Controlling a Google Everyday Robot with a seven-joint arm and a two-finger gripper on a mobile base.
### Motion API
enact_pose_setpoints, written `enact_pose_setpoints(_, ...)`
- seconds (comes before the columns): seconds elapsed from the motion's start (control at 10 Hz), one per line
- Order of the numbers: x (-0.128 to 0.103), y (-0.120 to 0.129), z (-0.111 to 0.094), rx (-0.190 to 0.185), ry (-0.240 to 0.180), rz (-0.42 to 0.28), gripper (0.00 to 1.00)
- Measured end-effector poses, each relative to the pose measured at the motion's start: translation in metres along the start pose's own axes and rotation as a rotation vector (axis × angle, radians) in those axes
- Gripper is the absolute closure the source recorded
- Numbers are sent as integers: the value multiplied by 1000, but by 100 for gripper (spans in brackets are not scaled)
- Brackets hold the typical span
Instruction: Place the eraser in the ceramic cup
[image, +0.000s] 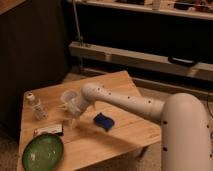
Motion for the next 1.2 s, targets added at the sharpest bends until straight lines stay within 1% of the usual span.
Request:
enact_pose_setpoints(0.4, 1, 7, 19, -10, -1, 9, 20)
enact_pose_setpoints(0.5, 2, 10, 24, -10, -7, 18, 20)
enact_pose_setpoints(0.9, 0, 16, 39, -10, -53, 86, 20)
enact_pose_setpoints(1.2, 1, 17, 45, -14, -82, 139, 20)
